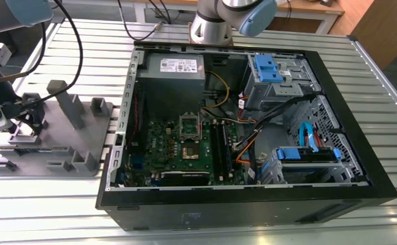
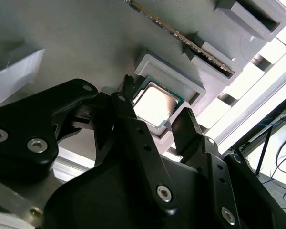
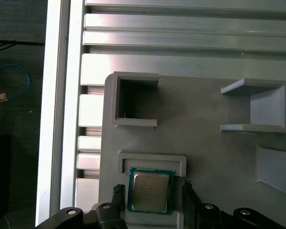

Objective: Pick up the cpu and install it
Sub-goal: 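Pick up the cpu and move it towards the insertion slot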

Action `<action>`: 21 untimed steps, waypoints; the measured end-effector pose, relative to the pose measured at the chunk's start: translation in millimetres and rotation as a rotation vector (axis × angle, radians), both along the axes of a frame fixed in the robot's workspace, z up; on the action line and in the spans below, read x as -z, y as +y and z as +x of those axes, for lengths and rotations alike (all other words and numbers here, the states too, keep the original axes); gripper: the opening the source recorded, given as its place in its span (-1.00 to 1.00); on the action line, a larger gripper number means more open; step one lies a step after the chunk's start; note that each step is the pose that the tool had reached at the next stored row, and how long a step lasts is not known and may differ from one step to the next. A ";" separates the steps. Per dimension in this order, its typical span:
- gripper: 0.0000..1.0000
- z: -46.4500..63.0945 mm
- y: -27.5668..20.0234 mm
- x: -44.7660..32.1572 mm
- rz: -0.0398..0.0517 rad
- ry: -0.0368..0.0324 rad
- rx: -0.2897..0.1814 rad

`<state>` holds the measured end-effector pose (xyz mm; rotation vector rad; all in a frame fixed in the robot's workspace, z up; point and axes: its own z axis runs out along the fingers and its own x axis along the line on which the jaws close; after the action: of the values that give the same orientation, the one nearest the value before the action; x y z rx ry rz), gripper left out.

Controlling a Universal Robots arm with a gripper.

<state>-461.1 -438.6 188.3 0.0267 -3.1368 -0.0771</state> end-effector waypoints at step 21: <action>0.18 -1.2 0.6 7.1 0.0000 0.0001 0.000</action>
<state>-462.3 -438.0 181.2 0.0268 -3.1367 -0.0771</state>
